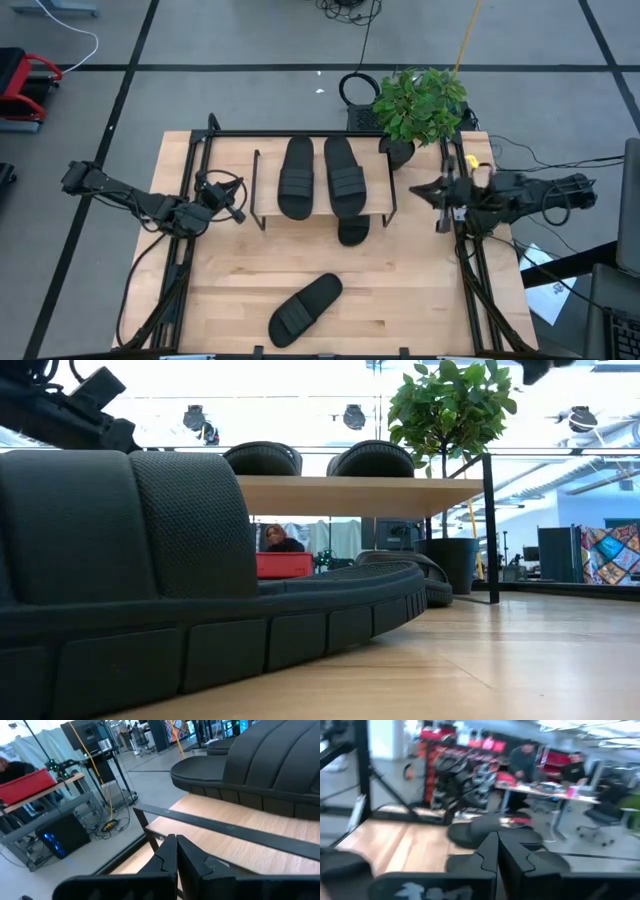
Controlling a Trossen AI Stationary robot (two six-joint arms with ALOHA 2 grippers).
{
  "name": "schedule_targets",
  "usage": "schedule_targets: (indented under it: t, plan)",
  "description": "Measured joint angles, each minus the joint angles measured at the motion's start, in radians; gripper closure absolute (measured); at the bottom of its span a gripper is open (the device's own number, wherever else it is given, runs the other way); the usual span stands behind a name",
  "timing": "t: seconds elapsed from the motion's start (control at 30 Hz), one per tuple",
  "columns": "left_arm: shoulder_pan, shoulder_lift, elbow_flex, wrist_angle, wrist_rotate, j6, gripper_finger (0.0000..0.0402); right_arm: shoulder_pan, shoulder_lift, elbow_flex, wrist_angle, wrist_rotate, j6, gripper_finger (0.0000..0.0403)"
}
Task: Pick and place slides into the shelf
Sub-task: Put the black slide under the shelf
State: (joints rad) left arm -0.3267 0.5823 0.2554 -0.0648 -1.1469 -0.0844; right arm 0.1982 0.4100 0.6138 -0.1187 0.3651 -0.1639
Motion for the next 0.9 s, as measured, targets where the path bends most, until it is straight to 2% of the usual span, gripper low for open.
schedule_targets:
  t: [0.17,0.3,0.5,0.57,0.73,0.83,0.9]
  plan:
    - [0.0,0.0,0.0,0.034,0.001,0.06,0.0399,0.02,0.249,0.06,0.009,-0.102,-0.022,0.0403]
    - [0.0,0.0,0.0,0.034,0.002,0.06,0.0401,0.103,0.486,0.095,0.099,-0.211,-0.153,0.0403]
    - [0.0,0.0,0.0,0.031,0.021,0.057,0.0398,0.279,0.718,0.152,0.238,-0.209,-0.409,0.0379]
    - [0.0,0.0,0.0,0.031,0.029,0.06,0.04,0.334,0.77,0.166,0.274,-0.14,-0.46,0.0363]
    - [-0.001,0.0,0.0,0.03,0.031,0.05,0.0395,0.443,0.889,0.205,0.328,0.175,-0.528,0.0309]
    - [0.0,0.0,0.0,0.034,0.05,0.046,0.0396,0.484,0.944,0.238,0.333,0.275,-0.495,0.0274]
    - [0.0,-0.002,0.0,0.044,0.079,0.063,0.04,0.498,0.961,0.257,0.346,0.29,-0.443,0.0255]
